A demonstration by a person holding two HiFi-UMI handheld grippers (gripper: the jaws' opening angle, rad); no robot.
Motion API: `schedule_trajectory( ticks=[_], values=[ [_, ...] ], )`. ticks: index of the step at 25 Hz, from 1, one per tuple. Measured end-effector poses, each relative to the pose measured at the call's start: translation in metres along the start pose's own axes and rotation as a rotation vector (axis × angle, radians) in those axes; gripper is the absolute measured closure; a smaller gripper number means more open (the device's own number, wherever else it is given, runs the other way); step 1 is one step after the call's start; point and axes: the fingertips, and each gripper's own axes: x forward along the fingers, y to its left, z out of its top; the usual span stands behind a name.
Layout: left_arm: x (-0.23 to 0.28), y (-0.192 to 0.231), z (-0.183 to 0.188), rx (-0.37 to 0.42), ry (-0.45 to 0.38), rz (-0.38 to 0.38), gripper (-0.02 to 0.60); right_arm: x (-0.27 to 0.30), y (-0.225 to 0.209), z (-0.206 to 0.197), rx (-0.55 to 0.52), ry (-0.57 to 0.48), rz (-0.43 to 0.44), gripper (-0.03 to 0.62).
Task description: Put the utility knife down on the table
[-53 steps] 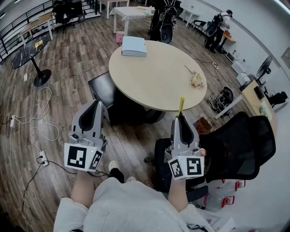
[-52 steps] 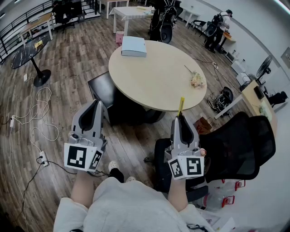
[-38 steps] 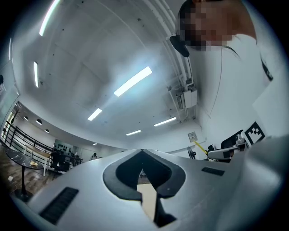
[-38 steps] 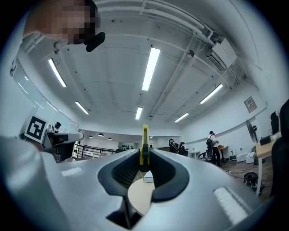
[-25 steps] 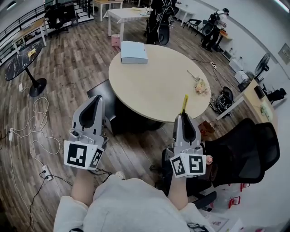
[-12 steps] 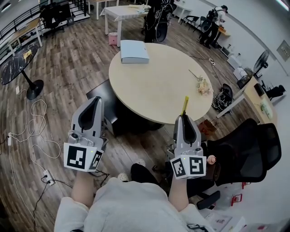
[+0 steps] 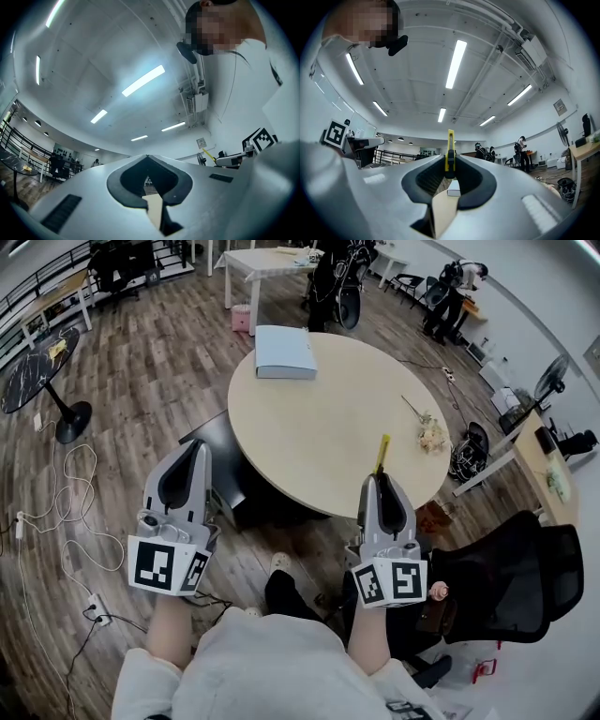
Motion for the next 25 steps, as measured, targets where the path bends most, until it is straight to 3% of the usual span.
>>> schedule_trajectory(
  ticks=[16, 25],
  values=[
    [0.146, 0.032, -0.038, 0.022, -0.027, 0.028, 0.574, 0.150, -0.073, -0.020, -0.009, -0.008, 0.054, 0.519],
    [0.201, 0.035, -0.058, 0.046, -0.030, 0.066, 0.574, 0.211, -0.110, -0.035, 0.000, -0.006, 0.108, 0.519]
  ],
)
